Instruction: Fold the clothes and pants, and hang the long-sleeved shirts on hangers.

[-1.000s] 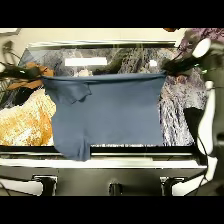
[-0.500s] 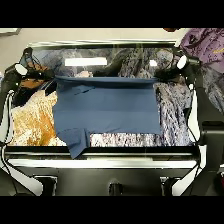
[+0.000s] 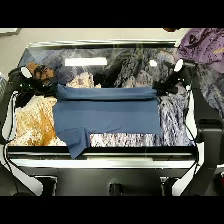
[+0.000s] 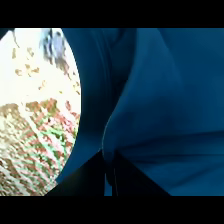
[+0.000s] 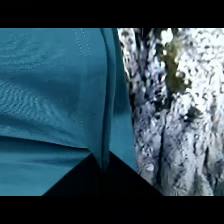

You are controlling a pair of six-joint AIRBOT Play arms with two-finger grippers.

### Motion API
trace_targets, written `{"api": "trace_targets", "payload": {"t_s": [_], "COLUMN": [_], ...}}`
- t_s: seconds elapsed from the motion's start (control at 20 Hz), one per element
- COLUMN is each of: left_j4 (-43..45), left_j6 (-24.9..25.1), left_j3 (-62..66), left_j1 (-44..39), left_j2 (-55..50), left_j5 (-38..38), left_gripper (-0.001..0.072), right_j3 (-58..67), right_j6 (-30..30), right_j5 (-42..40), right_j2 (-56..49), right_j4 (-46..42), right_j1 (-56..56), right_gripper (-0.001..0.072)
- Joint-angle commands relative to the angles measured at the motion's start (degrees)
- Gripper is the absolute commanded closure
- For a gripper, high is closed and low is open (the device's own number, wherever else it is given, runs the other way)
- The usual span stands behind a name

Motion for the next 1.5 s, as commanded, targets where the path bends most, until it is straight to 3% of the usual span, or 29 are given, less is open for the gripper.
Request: {"api": "trace_targets", "payload": {"t_s": [0.0,0.25,0.3,0.35,0.4,0.45,0.5,0.65,0.75,0.9,1.05,1.25,1.45], "left_j4": [0.61,0.48,0.37,0.37,0.39,0.46,0.44,0.52,-1.27,-10.6,-20.92,-30.91,-36.15], "left_j6": [-0.13,-0.22,-0.87,-2.47,-3.65,-5.09,-6.54,-5.31,-7.04,-4.22,1.44,7.41,9.97], "left_j3": [0.04,0.04,0.04,0.07,0.44,1.38,2.78,5.14,1.4,-18.6,-47.67,-75.38,-85.53], "left_j1": [-0.07,-0.07,-0.07,-0.07,0.07,0.31,0.81,3.65,8.07,17.14,23.69,23.26,19.47], "left_j2": [-0.83,-1.25,-1.4,-1.4,-1.36,-1.11,-0.74,2.86,7.74,21.2,38.12,52.81,55.58], "left_j5": [-3.78,-2.6,-2.36,-2.01,-2.03,-2.05,-2.49,-8.52,-10.49,-7.39,-0.2,5.62,7.19], "left_gripper": [0.0692,0.0685,0.0616,0.0373,0.0144,0.0092,0.0092,0.0093,0.0094,0.0095,0.0095,0.0095,0.0095], "right_j3": [-0.02,-0.04,-0.04,-0.04,-0.02,-0.02,-0.02,-0.02,-1.36,-14.19,-30.82,-43.8,-45.79], "right_j6": [-0.02,1.05,1.05,1.07,1.07,1.05,0.87,-3.19,-5.92,-10.25,-12.37,-13.2,-13.2], "right_j5": [4.44,5.49,5.77,6.29,6.8,7.5,8.28,10.23,9.55,7.5,3.28,-1.53,-2.38], "right_j2": [-2.16,-4.28,-4.55,-4.66,-4.59,-4.26,-3.56,1.42,5.84,14.32,22.77,29.66,30.62], "right_j4": [0.11,0.39,0.94,1.36,1.4,1.36,1.09,-0.11,3.58,14.45,18.08,18.14,19.02], "right_j1": [0.07,0.07,0.04,0.04,0.04,0.04,-0.11,-1.77,-5.53,-14.12,-19.76,-20.35,-20.35], "right_gripper": [0.0685,0.0668,0.0574,0.0484,0.0348,0.0197,0.0157,0.0157,0.0162,0.0163,0.0164,0.0165,0.0165]}}
